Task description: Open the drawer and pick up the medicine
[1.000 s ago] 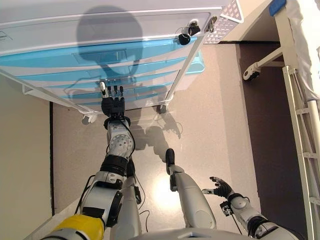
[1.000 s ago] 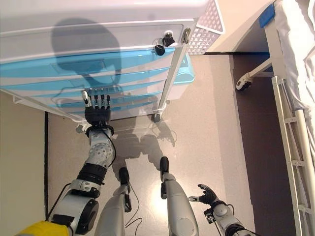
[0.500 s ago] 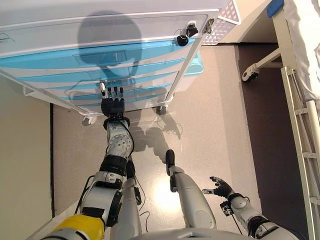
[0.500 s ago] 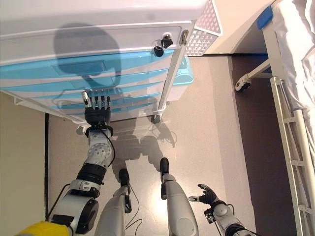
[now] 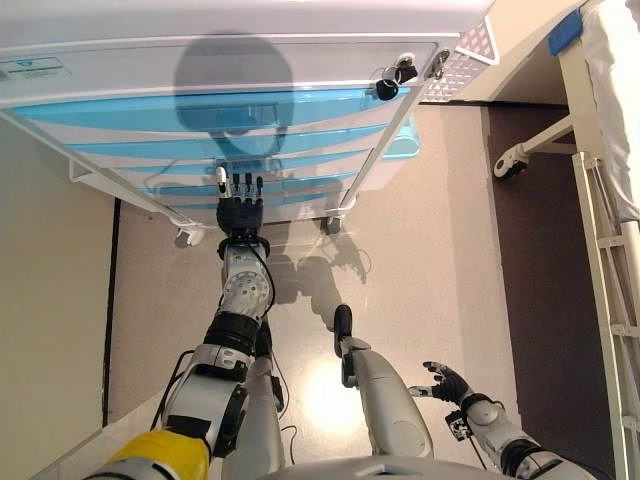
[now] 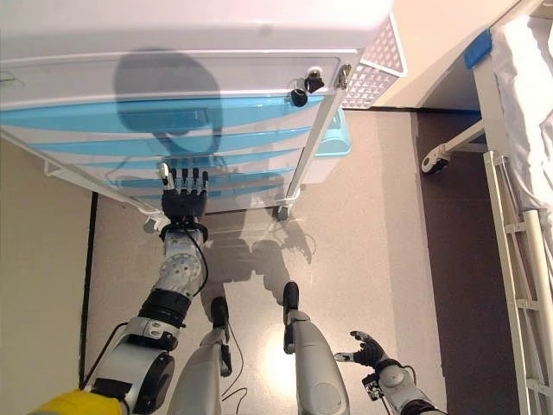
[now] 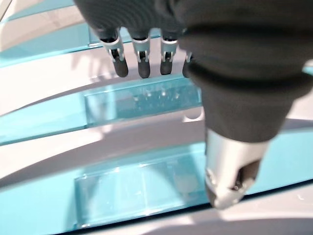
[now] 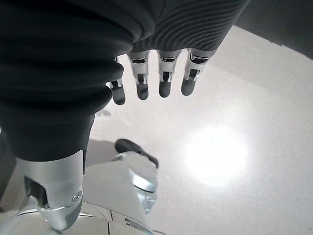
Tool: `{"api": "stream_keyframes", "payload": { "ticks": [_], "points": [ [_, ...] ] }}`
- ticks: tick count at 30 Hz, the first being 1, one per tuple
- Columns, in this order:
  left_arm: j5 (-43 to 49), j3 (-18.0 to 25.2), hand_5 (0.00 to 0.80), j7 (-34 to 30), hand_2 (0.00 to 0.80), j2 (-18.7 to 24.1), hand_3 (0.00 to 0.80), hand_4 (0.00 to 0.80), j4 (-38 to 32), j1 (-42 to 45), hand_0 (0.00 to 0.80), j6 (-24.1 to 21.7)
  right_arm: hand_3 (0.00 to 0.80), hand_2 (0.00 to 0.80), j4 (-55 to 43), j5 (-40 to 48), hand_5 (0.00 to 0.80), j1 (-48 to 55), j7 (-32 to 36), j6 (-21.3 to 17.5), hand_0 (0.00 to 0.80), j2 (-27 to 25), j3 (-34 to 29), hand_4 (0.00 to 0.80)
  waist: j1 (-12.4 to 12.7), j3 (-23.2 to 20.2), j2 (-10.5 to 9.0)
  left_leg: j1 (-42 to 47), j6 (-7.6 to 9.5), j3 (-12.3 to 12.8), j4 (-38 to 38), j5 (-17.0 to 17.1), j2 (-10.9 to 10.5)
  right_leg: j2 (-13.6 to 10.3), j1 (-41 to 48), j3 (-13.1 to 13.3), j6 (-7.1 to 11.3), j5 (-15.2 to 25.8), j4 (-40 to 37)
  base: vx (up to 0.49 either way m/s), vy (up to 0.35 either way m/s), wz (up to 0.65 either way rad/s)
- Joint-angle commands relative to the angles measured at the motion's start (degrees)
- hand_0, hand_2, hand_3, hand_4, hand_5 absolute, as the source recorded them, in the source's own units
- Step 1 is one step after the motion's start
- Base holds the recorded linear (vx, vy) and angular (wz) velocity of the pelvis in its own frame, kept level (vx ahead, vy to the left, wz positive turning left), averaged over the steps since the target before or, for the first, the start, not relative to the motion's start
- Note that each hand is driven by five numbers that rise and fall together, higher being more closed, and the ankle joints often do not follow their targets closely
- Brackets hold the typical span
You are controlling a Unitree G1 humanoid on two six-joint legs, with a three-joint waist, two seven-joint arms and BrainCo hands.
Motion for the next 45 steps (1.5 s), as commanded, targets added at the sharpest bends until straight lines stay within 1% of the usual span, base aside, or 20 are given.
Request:
{"api": "stream_keyframes", "payload": {
  "ticks": [1, 5, 7, 10, 14, 22, 23, 24, 25, 26, 27, 31, 32, 33, 35, 36, 40, 41, 43, 45],
  "points": [
    [8.3, -5.1, 0.000, -16.5, 0.000, 2.5, 0.000, 0.000, -20.9, -8.7, 0.000, 0.4, 0.000, 0.000, -0.7, -0.7, 0.000, 4.0, 0.3, 0.6, 0.000, -2.5, 1.1, 0.000, 0.1, -4.6, -0.13, -2.7, 3.23, -0.1, 7.0, -5.0, -3.5, 1.3, 2.1, -0.9, 2.59, 0.1, -0.3, -0.011, -0.040, 0.07],
    [8.3, -6.7, 0.000, -17.5, 0.000, 1.2, 0.000, 0.000, -21.9, -5.8, 0.000, 1.7, 0.000, 0.000, -0.7, -0.7, 0.000, 4.1, 0.3, 0.4, 0.000, -2.5, 0.8, 0.000, 0.3, -4.4, -0.41, -3.0, 3.28, -0.6, 7.7, -5.2, -3.2, 1.5, 2.1, -1.1, 2.32, -0.2, 0.4, -0.010, -0.032, 0.09],
    [7.9, -8.3, 0.000, -18.4, 0.000, 0.2, 0.000, 0.000, -22.5, -3.1, 0.000, 3.4, 0.000, 0.000, -0.6, -0.9, 0.000, 3.9, 0.3, 0.4, 0.000, -2.5, 0.8, 0.000, 0.5, -4.2, -0.48, -3.0, 3.26, -0.8, 7.7, -5.2, -3.0, 1.6, 2.0, -1.4, 2.14, -0.4, 0.8, -0.007, -0.030, 0.08],
    [8.1, -9.4, 0.000, -18.8, 0.000, 0.0, 0.000, 0.000, -23.3, -1.2, 0.000, 4.1, 0.000, 0.000, -0.5, -0.9, 0.000, 3.8, 0.0, 0.3, 0.000, -2.3, 0.5, 0.000, 0.7, -4.0, -0.46, -3.0, 3.25, -1.0, 7.9, -5.1, -3.0, 1.5, 2.1, -1.7, 2.08, -0.6, 1.1, -0.001, -0.016, 0.07],
    [7.8, -12.1, 0.000, -19.9, 0.000, -0.7, 0.000, 0.000, -24.0, 4.7, 0.000, 6.8, 0.000, 0.000, -1.0, -0.4, 0.000, 3.6, -0.3, 0.2, 0.000, -1.9, -0.2, 0.000, 1.2, -3.5, -0.32, -2.9, 3.21, -1.3, 8.0, -4.9, -3.0, 1.6, 2.2, -2.0, 1.83, -1.0, 1.6, -0.009, -0.018, 0.04],
    [7.7, -14.9, 0.000, -20.2, 0.000, -0.5, 0.000, 0.000, -21.5, 9.8, 0.000, 10.0, 0.000, 0.000, -1.2, 0.0, 0.000, 3.5, -1.2, 0.2, 0.000, -1.6, -0.9, 0.000, 1.7, -2.8, -0.16, -3.2, 3.04, -1.7, 8.0, -4.3, -2.8, 1.5, 2.3, -3.0, 1.61, -1.3, 1.7, 0.004, -0.015, 0.01],
    [7.9, -15.1, 0.000, -20.2, 0.000, -0.4, 0.000, 0.000, -21.2, 10.7, 0.000, 10.3, 0.000, 0.000, -0.9, 0.0, 0.000, 3.5, -1.4, 0.2, 0.000, -1.6, -1.0, 0.000, 1.9, -2.7, 0.08, -2.6, 2.72, -2.2, 8.6, -5.9, -2.6, 1.7, 2.8, -3.0, 1.95, -2.9, 2.7, -0.008, -0.014, 0.15],
    [7.9, -15.2, 0.000, -20.2, 0.000, -0.3, 0.000, 0.000, -21.2, 10.6, 0.000, 10.3, 0.000, 0.000, -1.0, 0.0, 0.000, 3.4, -1.4, 0.2, 0.000, -1.5, -1.0, 0.000, 1.9, -2.7, -0.07, -3.4, 3.02, -1.9, 8.3, -4.2, -2.8, 1.5, 2.2, -3.3, 1.58, -1.5, 2.2, -0.013, -0.017, 0.15],
    [7.9, -15.2, 0.000, -20.3, 0.000, -0.3, 0.000, 0.000, -21.5, 11.0, 0.000, 10.5, 0.000, 0.000, -1.0, 0.0, 0.000, 3.5, -1.4, 0.2, 0.000, -1.5, -1.1, 0.000, 1.9, -2.6, -0.01, -3.4, 3.01, -1.9, 8.4, -4.3, -2.7, 1.4, 2.1, -3.3, 1.52, -1.5, 2.4, -0.010, -0.011, 0.06],
    [8.0, -15.5, 0.000, -20.4, 0.000, -0.2, 0.000, 0.000, -20.9, 12.0, 0.000, 10.9, 0.000, 0.000, -0.8, -0.1, 0.000, 3.6, -1.6, 0.2, 0.000, -1.6, -1.3, 0.000, 2.0, -2.5, 0.24, -2.8, 2.71, -2.4, 9.0, -6.0, -2.5, 1.6, 2.6, -3.2, 1.89, -3.0, 3.2, 0.071, -0.016, 0.04],
    [8.0, -15.5, 0.000, -20.4, 0.000, -0.2, 0.000, 0.000, -20.9, 12.0, 0.000, 10.9, 0.000, 0.000, -0.8, -0.1, 0.000, 3.6, -1.6, 0.2, 0.000, -1.6, -1.3, 0.000, 2.1, -2.5, 0.24, -2.7, 2.71, -2.3, 9.1, -6.0, -2.5, 1.6, 2.6, -3.2, 1.88, -3.1, 3.3, 0.079, -0.022, 0.05],
    [9.1, -13.7, 0.000, -18.8, 0.000, -0.4, 0.000, 0.000, -16.9, 13.1, 0.000, 9.3, 0.000, 0.000, -0.9, -0.1, 0.000, 3.5, -2.2, 0.3, 0.000, -1.7, -1.5, 0.000, 2.2, -2.3, 0.15, -2.7, 2.72, -2.6, 8.9, -6.0, -2.4, 1.7, 2.6, -3.2, 1.83, -3.0, 3.3, 0.000, 0.000, 0.00],
    [9.1, -13.7, 0.000, -18.8, 0.000, -0.4, 0.000, 0.000, -16.8, 13.0, 0.000, 9.3, 0.000, 0.000, -0.9, -0.1, 0.000, 3.5, -2.2, 0.3, 0.000, -1.7, -1.5, 0.000, 2.2, -2.3, 0.15, -2.7, 2.72, -2.6, 8.9, -6.0, -2.4, 1.7, 2.6, -3.2, 1.83, -3.0, 3.3, 0.000, 0.000, 0.00],
    [10.2, -11.5, 0.000, -16.5, 0.000, -0.8, 0.000, 0.000, -13.0, 12.8, 0.000, 7.7, 0.000, 0.000, -1.2, 0.0, 0.000, 3.1, -2.5, 0.5, 0.000, -1.5, -1.4, 0.000, 2.2, -2.3, 0.01, -2.7, 2.85, -2.5, 9.1, -6.2, -2.4, 1.9, 2.5, -2.9, 1.87, -3.0, 3.4, 0.000, 0.000, 0.00],
    [10.0, -10.7, 0.000, -15.9, 0.000, -1.0, 0.000, 0.000, -11.8, 12.6, 0.000, 7.5, 0.000, 0.000, -1.0, -0.1, 0.000, 3.0, -2.7, 0.5, 0.000, -1.4, -1.3, 0.000, 2.1, -2.3, -0.11, -2.8, 2.97, -2.5, 9.5, -6.6, -2.3, 2.0, 2.4, -2.7, 1.90, -3.0, 3.6, 0.000, 0.000, 0.00],
    [10.8, -8.9, 0.000, -14.1, 0.000, -1.4, 0.000, 0.000, -8.3, 12.5, 0.000, 6.9, 0.000, 0.000, -1.0, -0.2, 0.000, 2.5, -3.0, 0.7, 0.000, -1.2, -1.1, 0.000, 1.9, -2.3, -0.40, -3.1, 3.38, -2.4, 11.0, -7.5, -2.1, 2.1, 2.0, -2.0, 1.91, -3.0, 4.2, 0.025, 0.013, -0.06],
    [11.2, -7.1, 0.000, -12.6, 0.000, -2.1, 0.000, 0.000, -5.1, 12.1, 0.000, 6.4, 0.000, 0.000, -0.7, -0.3, 0.000, 2.4, -3.3, 1.0, 0.000, -1.2, -1.2, 0.000, 1.8, -2.3, -0.41, -3.3, 3.63, -2.1, 12.0, -8.2, -1.9, 2.4, 1.8, -1.4, 1.84, -3.2, 4.4, 0.029, 0.005, -0.11],
    [10.9, -5.7, 0.000, -11.5, 0.000, -2.5, 0.000, 0.000, -3.2, 11.4, 0.000, 5.6, 0.000, 0.000, -0.6, -0.4, 0.000, 2.3, -3.6, 1.1, 0.000, -1.2, -1.2, 0.000, 1.7, -2.2, -0.38, -3.1, 3.59, -2.0, 12.0, -8.3, -1.8, 2.5, 1.9, -1.3, 1.81, -3.3, 4.3, 0.045, 0.013, -0.05],
    [10.7, -5.1, 0.000, -11.0, 0.000, -2.7, 0.000, 0.000, -2.5, 11.0, 0.000, 5.3, 0.000, 0.000, -0.8, -0.5, 0.000, 2.2, -3.7, 1.1, 0.000, -1.2, -1.2, 0.000, 1.6, -2.2, -0.36, -3.1, 3.57, -2.0, 11.9, -8.3, -1.8, 2.6, 1.9, -1.2, 1.81, -3.3, 4.2, 0.016, 0.005, 0.00],
    [9.9, -3.3, 0.000, -9.9, 0.000, -3.2, 0.000, 0.000, -0.7, 8.9, 0.000, 4.3, 0.000, 0.000, -1.2, -0.4, 0.000, 2.3, -3.9, 1.3, 0.000, -1.3, -1.2, 0.000, 1.2, -2.5, -0.35, -3.1, 3.54, -1.6, 11.7, -8.4, -1.7, 2.7, 1.6, -1.0, 1.88, -3.3, 4.1, 0.000, 0.000, 0.00]
  ]
}}
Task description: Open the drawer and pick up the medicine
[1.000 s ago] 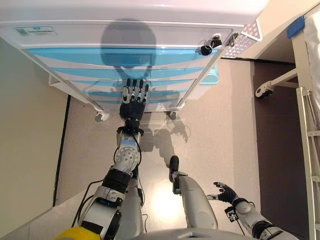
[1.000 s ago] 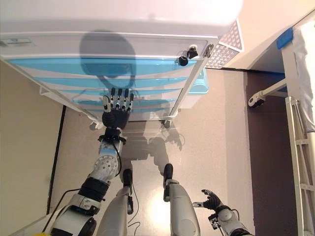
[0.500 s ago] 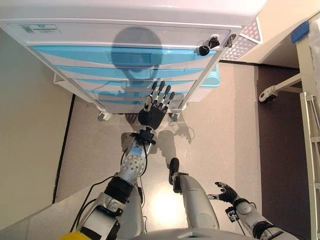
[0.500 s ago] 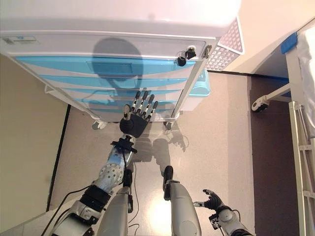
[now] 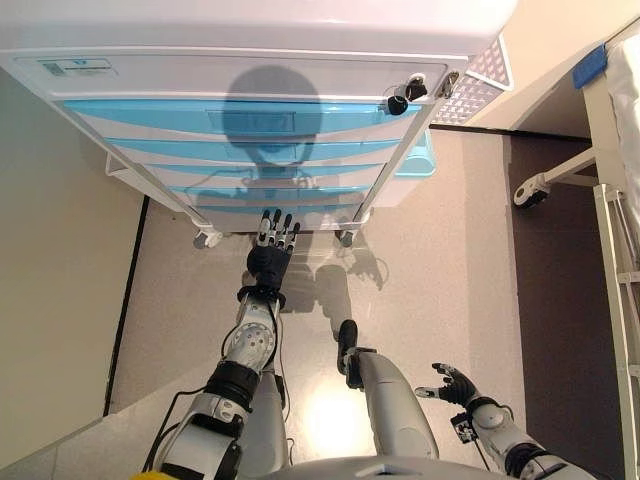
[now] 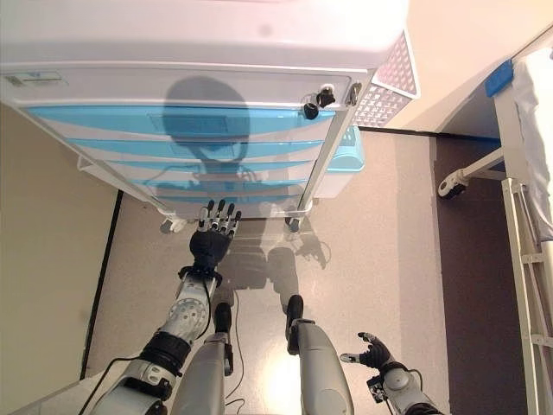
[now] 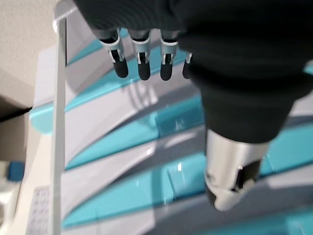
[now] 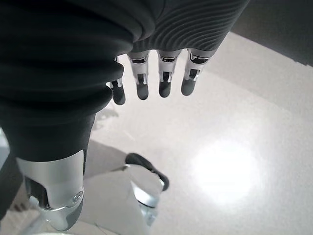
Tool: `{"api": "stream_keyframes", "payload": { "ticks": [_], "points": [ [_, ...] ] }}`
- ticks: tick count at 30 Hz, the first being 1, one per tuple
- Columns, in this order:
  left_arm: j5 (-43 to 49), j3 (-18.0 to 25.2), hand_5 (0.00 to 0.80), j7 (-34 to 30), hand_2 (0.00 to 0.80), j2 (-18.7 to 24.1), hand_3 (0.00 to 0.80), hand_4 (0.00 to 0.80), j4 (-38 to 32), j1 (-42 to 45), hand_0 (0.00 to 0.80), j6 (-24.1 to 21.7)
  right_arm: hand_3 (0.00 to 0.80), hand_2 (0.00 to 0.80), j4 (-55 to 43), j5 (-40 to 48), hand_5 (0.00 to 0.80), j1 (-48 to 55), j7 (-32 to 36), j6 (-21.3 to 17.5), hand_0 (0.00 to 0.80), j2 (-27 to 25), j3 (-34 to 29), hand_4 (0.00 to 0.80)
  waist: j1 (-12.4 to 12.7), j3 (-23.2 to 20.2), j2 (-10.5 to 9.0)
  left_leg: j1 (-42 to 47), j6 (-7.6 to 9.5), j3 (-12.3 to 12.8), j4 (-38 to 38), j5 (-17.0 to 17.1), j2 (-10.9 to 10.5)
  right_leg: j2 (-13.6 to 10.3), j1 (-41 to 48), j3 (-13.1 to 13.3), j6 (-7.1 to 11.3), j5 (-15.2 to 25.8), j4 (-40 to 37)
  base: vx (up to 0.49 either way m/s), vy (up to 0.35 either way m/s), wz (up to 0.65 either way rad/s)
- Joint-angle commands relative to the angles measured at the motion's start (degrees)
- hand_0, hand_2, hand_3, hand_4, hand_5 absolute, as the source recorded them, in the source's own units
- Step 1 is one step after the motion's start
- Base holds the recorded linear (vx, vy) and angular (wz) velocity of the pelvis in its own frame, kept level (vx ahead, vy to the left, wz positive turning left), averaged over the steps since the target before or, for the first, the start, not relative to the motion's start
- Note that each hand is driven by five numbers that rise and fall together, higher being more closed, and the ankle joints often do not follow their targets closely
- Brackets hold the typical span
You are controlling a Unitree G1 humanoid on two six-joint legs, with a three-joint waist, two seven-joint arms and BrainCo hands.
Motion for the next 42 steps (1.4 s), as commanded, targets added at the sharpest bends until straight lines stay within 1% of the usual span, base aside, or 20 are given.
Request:
{"api": "stream_keyframes", "payload": {
  "ticks": [1, 5, 7, 10, 18, 27, 33, 38, 42],
  "points": [
    [2.8, 3.0, 0.000, 0.6, 0.000, -1.4, 0.000, 0.000, -1.8, -3.5, 0.000, -2.4, 0.000, 0.000, -1.2, 0.1, 0.000, 1.7, -1.0, 1.1, 0.000, -1.0, 0.8, 0.000, -1.7, -1.3, -1.01, -2.1, 5.30, 0.9, 5.7, -5.0, -3.0, 2.1, 3.3, 0.4, 3.71, 3.3, -5.4, 0.000, 0.000, 0.00],
    [2.7, 5.4, 0.000, 2.3, 0.000, -1.2, 0.000, 0.000, -0.5, -7.0, 0.000, -4.3, 0.000, 0.000, -1.4, 0.0, 0.000, 1.9, -1.0, 1.2, 0.000, -1.4, 1.1, 0.000, -2.3, -1.7, -1.02, -3.0, 5.42, 1.3, 6.9, -5.8, -2.9, 2.2, 2.6, 1.0, 3.65, 3.2, -4.7, 0.017, 0.013, -0.06],
    [2.9, 5.8, 0.000, 2.5, 0.000, -1.1, 0.000, 0.000, -0.3, -7.8, 0.000, -4.5, 0.000, 0.000, -1.4, 0.0, 0.000, 2.0, -1.0, 1.2, 0.000, -1.5, 1.2, 0.000, -2.4, -1.9, -0.99, -3.1, 5.44, 1.3, 7.2, -6.0, -2.8, 2.2, 2.4, 1.1, 3.62, 3.1, -4.5, 0.021, 0.013, -0.07],
    [3.4, 7.4, 0.000, 3.1, 0.000, 0.1, 0.000, 0.000, -0.5, -10.8, 0.000, -5.8, 0.000, 0.000, -1.8, -0.3, 0.000, 2.6, -0.5, 1.2, 0.000, -2.2, 1.3, 0.000, -3.0, -2.3, -1.04, -3.1, 5.39, 1.7, 7.5, -6.4, -2.7, 2.4, 2.4, 1.7, 3.69, 3.1, -4.4, 0.033, 0.021, -0.10],
    [5.3, 9.2, 0.000, 4.8, 0.000, 2.8, 0.000, 0.000, 0.9, -16.8, 0.000, -8.0, 0.000, 0.000, -1.4, -0.3, 0.000, 2.7, 0.3, 1.5, 0.000, -2.7, 2.2, 0.000, -4.1, -2.9, -1.26, -3.1, 5.28, 2.4, 6.9, -6.5, -2.6, 2.5, 1.9, 2.3, 3.95, 3.3, -4.9, 0.032, 0.019, -0.06],
    [5.8, 11.3, 0.000, 5.7, 0.000, 5.6, 0.000, 0.000, 4.2, -20.8, 0.000, -8.8, 0.000, 0.000, -1.3, 0.3, 0.000, 2.0, 0.9, 1.5, 0.000, -2.8, 3.0, 0.000, -4.7, -2.7, -1.51, -3.7, 5.46, 3.1, 7.4, -6.9, -2.5, 2.6, 1.5, 3.2, 4.29, 3.7, -5.1, 0.030, 0.016, -0.06],
    [5.7, 11.4, 0.000, 5.2, 0.000, 5.1, 0.000, 0.000, 4.9, -20.2, 0.000, -8.4, 0.000, 0.000, -1.3, 0.5, 0.000, 1.5, 0.9, 1.5, 0.000, -2.3, 3.3, 0.000, -4.8, -2.4, -1.54, -4.4, 5.52, 3.3, 7.4, -6.8, -2.6, 2.7, 0.9, 3.5, 4.41, 4.2, -5.6, 0.008, 0.014, -0.07],
    [5.4, 10.2, 0.000, 4.5, 0.000, 2.2, 0.000, 0.000, 4.1, -16.2, 0.000, -7.5, 0.000, 0.000, -1.8, 0.5, 0.000, 1.0, 0.5, 1.3, 0.000, -1.9, 3.1, 0.000, -4.4, -1.6, -1.36, -5.1, 5.69, 3.4, 7.8, -6.7, -2.7, 2.7, 0.3, 3.7, 4.26, 4.4, -5.5, 0.000, 0.000, 0.00],
    [4.5, 9.0, 0.000, 3.4, 0.000, 0.5, 0.000, 0.000, 1.4, -13.8, 0.000, -6.8, 0.000, 0.000, -2.2, 0.5, 0.000, 1.0, 0.3, 1.2, 0.000, -1.9, 2.6, 0.000, -4.1, -1.2, -1.33, -5.4, 5.74, 3.5, 7.8, -6.7, -2.9, 2.6, 0.1, 3.7, 4.13, 4.8, -5.6, 0.000, 0.000, 0.00]
  ]
}}
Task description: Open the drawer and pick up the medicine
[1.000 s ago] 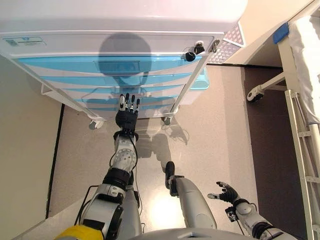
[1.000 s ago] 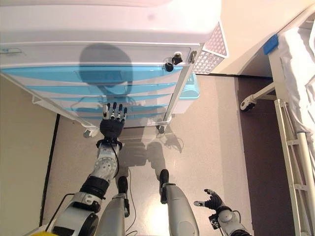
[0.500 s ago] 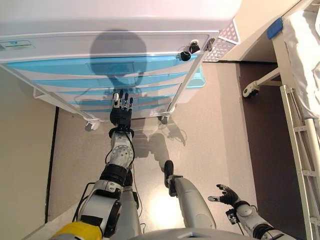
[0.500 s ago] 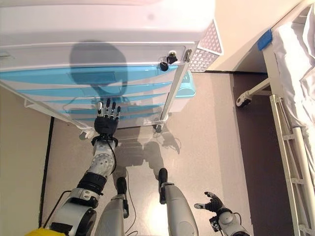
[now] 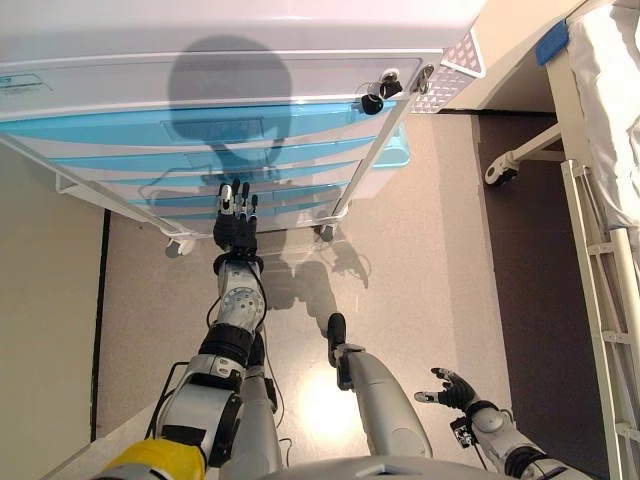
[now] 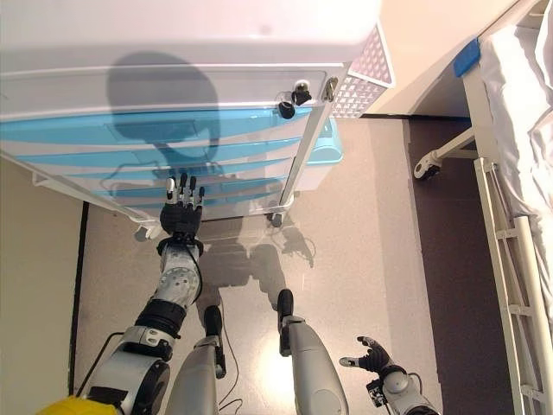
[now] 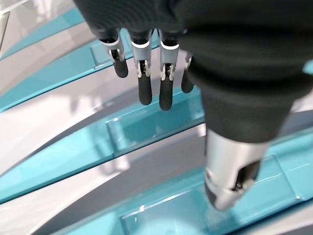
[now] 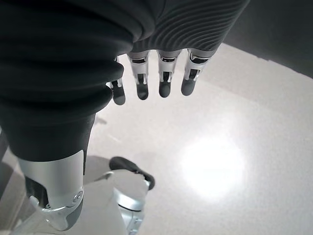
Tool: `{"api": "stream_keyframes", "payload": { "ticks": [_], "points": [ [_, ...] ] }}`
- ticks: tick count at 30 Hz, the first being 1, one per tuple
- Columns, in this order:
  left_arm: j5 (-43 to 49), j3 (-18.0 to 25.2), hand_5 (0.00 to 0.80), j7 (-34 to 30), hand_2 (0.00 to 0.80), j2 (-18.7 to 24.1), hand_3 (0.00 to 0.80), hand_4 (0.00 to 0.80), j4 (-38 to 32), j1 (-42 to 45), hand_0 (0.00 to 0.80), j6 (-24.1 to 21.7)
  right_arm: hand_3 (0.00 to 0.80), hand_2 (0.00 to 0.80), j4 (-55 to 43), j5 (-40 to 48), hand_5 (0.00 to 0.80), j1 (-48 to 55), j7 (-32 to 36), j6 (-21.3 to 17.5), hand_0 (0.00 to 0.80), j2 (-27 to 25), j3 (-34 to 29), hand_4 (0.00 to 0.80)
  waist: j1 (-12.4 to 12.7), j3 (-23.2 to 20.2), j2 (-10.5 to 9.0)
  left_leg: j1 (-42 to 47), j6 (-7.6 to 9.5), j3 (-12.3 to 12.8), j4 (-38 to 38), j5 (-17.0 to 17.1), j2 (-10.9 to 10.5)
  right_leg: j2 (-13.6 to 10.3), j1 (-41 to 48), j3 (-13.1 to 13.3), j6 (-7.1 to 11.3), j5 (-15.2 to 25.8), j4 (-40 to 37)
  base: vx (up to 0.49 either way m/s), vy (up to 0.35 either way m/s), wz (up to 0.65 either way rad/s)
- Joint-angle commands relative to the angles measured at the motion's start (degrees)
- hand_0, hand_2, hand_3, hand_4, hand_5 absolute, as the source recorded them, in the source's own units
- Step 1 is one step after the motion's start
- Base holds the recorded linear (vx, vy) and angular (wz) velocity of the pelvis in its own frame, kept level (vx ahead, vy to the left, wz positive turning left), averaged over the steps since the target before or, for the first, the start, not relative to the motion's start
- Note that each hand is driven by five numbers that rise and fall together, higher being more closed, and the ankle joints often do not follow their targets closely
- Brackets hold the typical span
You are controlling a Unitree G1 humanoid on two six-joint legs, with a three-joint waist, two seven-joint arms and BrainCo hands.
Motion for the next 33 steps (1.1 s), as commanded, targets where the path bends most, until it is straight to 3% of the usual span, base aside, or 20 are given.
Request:
{"api": "stream_keyframes", "payload": {
  "ticks": [1, 13, 22, 33],
  "points": [
    [2.0, -0.2, 0.000, -3.2, 0.000, -1.2, 0.000, 0.000, -5.1, -2.6, 0.000, -0.2, 0.000, 0.000, -1.7, 0.5, 0.000, 0.1, -0.5, 0.4, 0.000, -2.0, 2.2, 0.000, -0.9, 1.1, 0.67, -2.3, 5.22, 0.4, 6.5, -4.8, -3.2, 1.3, 2.9, 0.0, 3.23, 2.3, -2.2, 0.000, 0.000, 0.00],
    [2.3, -5.5, 0.000, -5.8, 0.000, -2.4, 0.000, 0.000, -14.7, 3.0, 0.000, 1.7, 0.000, 0.000, -1.5, -0.1, 0.000, 0.3, -0.5, 0.2, 0.000, -2.1, 1.5, 0.000, 0.1, 2.9, 1.32, -2.8, 5.17, 0.1, 6.2, -3.7, -3.7, 0.9, 2.9, -0.7, 3.19, 2.9, -2.6, -0.003, -0.001, 0.00],
    [2.5, -5.6, 0.000, -5.5, 0.000, -1.8, 0.000, 0.000, -14.5, 3.5, 0.000, 1.4, 0.000, 0.000, -1.0, -0.3, 0.000, 0.3, -0.7, 0.1, 0.000, -2.3, 1.5, 0.000, 0.3, 3.3, 1.35, -2.7, 5.15, 0.0, 6.3, -3.8, -3.6, 0.7, 3.2, -0.9, 3.18, 2.9, -2.3, 0.000, 0.000, 0.00],
    [3.8, -2.5, 0.000, -3.1, 0.000, -0.6, 0.000, 0.000, -7.9, 1.0, 0.000, 0.3, 0.000, 0.000, -0.4, -0.6, 0.000, 0.1, -1.2, 0.1, 0.000, -2.6, 1.6, 0.000, 0.0, 2.8, 1.27, -2.9, 5.17, 0.1, 6.5, -4.0, -3.5, 0.8, 2.7, -0.6, 3.34, 2.9, -2.1, 0.000, 0.000, 0.00]
  ]
}}
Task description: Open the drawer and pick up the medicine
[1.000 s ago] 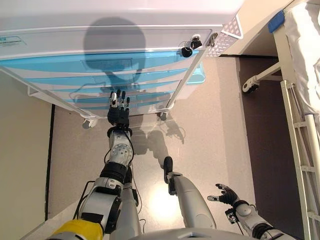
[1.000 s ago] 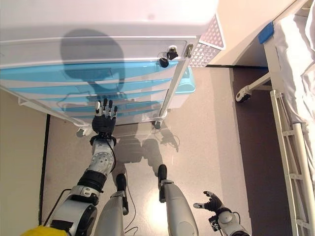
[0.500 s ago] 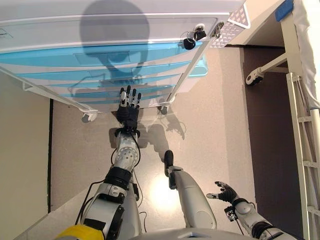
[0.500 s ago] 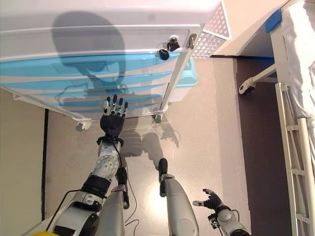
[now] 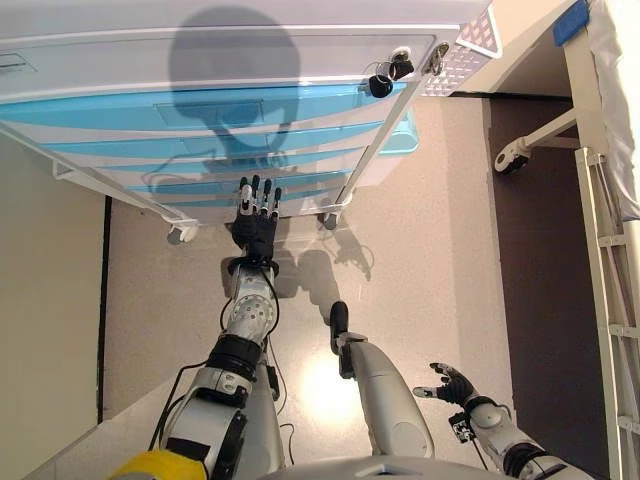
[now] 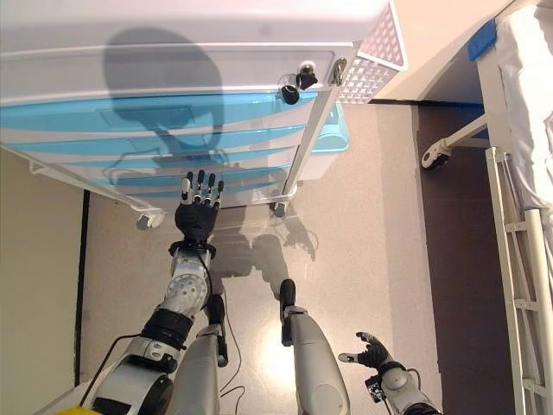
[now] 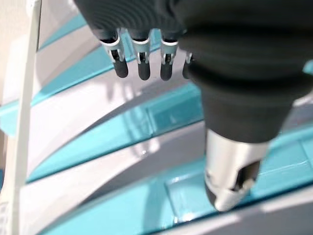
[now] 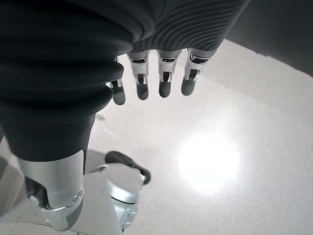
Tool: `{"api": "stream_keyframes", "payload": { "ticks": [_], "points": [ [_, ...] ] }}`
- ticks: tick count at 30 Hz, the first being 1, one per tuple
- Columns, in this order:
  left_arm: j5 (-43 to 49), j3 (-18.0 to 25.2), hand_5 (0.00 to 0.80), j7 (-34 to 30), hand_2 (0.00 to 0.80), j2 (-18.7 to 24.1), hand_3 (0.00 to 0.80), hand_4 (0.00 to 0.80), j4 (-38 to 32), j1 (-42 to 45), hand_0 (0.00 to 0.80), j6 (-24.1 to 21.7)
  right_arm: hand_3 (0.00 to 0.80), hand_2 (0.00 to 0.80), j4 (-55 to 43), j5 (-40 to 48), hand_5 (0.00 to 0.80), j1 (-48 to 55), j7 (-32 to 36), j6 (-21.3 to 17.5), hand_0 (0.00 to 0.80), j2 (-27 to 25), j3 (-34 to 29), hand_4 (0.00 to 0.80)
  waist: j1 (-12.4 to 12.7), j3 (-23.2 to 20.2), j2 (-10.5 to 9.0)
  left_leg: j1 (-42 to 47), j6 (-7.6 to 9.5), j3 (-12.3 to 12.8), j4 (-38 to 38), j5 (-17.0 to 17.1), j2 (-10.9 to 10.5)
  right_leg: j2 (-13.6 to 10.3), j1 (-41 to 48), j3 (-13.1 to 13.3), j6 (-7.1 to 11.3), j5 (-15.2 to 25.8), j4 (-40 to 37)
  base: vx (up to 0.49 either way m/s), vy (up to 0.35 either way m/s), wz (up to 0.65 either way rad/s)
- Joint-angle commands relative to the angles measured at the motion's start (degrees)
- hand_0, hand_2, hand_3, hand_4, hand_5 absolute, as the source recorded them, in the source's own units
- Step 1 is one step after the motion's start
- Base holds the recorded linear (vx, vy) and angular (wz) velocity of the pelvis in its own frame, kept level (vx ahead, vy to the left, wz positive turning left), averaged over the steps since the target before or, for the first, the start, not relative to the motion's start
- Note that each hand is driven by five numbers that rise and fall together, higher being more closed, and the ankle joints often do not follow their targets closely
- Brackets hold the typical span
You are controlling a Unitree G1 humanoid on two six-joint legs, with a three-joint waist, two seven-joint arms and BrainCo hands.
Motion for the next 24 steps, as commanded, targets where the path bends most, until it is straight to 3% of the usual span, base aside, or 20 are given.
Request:
{"api": "stream_keyframes", "payload": {
  "ticks": [1, 12, 24],
  "points": [
    [3.8, 1.6, 0.000, -0.2, 0.000, 0.2, 0.000, 0.000, -1.5, -2.5, 0.000, -1.3, 0.000, 0.000, 0.0, -0.5, 0.000, 0.6, -0.9, 0.1, 0.000, -2.7, 1.7, 0.000, -0.9, -1.1, 0.51, -3.0, 5.12, 0.4, 5.8, -4.0, -3.5, 1.0, 2.4, -0.2, 3.38, 2.9, -2.8, 0.000, 0.000, 0.00],
    [4.3, 6.1, 0.000, 2.7, 0.000, 1.8, 0.000, 0.000, 5.1, -5.8, 0.000, -2.9, 0.000, 0.000, -0.6, -0.6, 0.000, 0.9, -1.3, 0.1, 0.000, -3.0, 1.7, 0.000, -1.5, -1.7, 0.10, -3.3, 5.04, 0.7, 6.1, -4.4, -3.2, 1.1, 1.9, 0.2, 3.38, 2.8, -2.6, 0.000, 0.000, 0.00],
    [4.9, 7.7, 0.000, 2.7, 0.000, 4.1, 0.000, 0.000, 4.7, -9.7, 0.000, -4.1, 0.000, 0.000, -0.6, -0.4, 0.000, 0.8, -0.4, 0.2, 0.000, -3.5, 2.4, 0.000, -1.9, -1.9, -0.50, -4.0, 5.00, 0.7, 6.4, -4.5, -3.0, 1.3, 1.4, 0.2, 3.55, 3.0, -2.7, 0.000, 0.000, 0.00]
  ]
}}
